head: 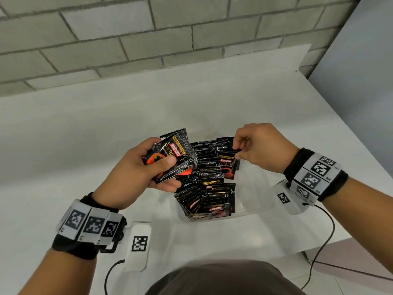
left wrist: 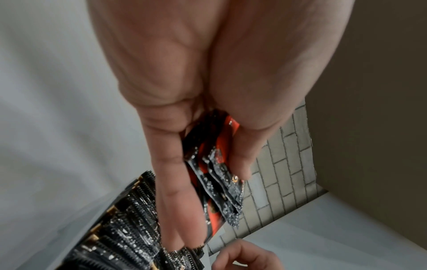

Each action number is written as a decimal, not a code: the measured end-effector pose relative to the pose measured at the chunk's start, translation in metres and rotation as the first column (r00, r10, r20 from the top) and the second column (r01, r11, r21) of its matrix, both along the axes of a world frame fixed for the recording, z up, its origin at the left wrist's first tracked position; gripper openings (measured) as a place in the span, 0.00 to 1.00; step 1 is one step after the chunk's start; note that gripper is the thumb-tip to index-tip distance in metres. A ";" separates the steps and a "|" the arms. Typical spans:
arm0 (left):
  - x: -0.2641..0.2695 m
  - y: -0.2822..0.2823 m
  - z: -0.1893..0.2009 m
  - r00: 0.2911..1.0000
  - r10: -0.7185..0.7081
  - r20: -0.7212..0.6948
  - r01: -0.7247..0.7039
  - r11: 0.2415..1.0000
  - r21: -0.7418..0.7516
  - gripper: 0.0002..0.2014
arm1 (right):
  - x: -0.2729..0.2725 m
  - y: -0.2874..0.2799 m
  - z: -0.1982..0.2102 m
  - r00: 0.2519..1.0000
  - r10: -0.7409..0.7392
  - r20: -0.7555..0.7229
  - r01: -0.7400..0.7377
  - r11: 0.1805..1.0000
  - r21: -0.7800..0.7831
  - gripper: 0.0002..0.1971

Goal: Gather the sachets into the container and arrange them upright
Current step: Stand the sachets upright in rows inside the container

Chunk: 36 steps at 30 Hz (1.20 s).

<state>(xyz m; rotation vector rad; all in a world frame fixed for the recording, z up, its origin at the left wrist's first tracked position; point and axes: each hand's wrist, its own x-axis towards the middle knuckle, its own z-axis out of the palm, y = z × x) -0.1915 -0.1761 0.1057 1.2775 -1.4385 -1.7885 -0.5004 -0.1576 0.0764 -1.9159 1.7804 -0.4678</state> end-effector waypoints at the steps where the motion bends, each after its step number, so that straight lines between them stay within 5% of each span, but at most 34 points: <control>1: -0.002 0.000 0.001 1.000 -0.009 -0.001 0.009 1.000 0.003 0.20 | 0.001 0.001 0.003 1.000 -0.004 0.006 0.004 1.000 -0.008 0.10; 6: -0.015 0.003 0.007 0.997 -0.069 -0.025 0.069 0.997 0.019 0.21 | 0.025 0.010 0.040 0.962 -0.014 0.271 0.049 0.991 -0.122 0.07; 10: -0.025 0.010 0.008 0.988 -0.143 -0.062 0.146 0.988 0.043 0.19 | 0.061 0.025 0.063 0.920 0.102 0.379 -0.069 0.993 -0.099 0.18; 19: -0.023 0.013 0.001 0.961 -0.100 -0.259 0.145 0.976 0.161 0.23 | 0.052 0.020 0.050 0.778 -0.121 0.617 0.059 0.991 0.121 0.03; 25: -0.026 0.009 0.002 0.966 -0.106 -0.238 0.133 0.986 0.101 0.20 | 0.032 0.019 0.059 0.677 -0.197 0.709 0.158 0.980 0.121 0.06; 32: -0.022 0.001 -0.002 0.995 -0.038 -0.093 0.038 0.999 0.000 0.19 | -0.002 0.023 0.058 0.828 -0.241 0.506 0.292 0.956 -0.023 0.03; 36: -0.010 0.004 -0.009 0.999 -0.005 -0.047 0.006 1.000 0.001 0.20 | -0.017 0.034 0.043 0.884 -0.272 0.380 0.285 0.958 0.022 0.08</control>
